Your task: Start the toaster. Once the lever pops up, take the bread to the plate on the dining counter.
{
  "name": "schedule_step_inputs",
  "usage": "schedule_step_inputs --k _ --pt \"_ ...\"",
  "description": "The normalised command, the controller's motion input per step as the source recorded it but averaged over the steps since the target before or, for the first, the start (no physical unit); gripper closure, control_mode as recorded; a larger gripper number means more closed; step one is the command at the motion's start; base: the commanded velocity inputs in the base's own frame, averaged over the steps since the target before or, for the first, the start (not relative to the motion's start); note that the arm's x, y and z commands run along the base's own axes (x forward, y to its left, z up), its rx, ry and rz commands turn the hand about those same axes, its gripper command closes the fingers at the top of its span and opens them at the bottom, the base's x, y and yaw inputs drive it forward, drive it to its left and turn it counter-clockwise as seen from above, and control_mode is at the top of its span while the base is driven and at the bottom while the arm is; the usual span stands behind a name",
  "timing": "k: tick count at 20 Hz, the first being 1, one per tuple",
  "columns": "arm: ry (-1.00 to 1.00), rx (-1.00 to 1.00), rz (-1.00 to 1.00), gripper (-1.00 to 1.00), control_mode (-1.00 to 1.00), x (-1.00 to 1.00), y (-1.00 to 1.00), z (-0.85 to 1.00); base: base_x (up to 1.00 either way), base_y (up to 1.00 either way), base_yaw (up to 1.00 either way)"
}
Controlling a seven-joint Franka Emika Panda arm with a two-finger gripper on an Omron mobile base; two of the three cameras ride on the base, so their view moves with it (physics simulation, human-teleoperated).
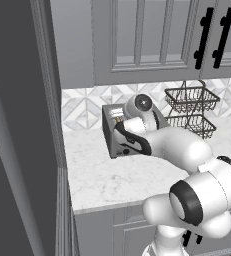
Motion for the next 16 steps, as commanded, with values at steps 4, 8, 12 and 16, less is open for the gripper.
schedule_step_inputs --k 4,8,12,16 --pt "0.00 0.00 0.00 -1.00 -1.00 0.00 0.00 0.00 0.00 0.00 0.00" --pt "0.00 0.00 0.00 -1.00 -1.00 0.00 0.00 0.00 0.00 0.00 0.00" --pt "0.00 0.00 0.00 -1.00 -1.00 0.00 0.00 0.00 0.00 0.00 0.00" --pt "0.00 0.00 0.00 -1.00 -1.00 0.00 0.00 0.00 0.00 0.00 0.00"
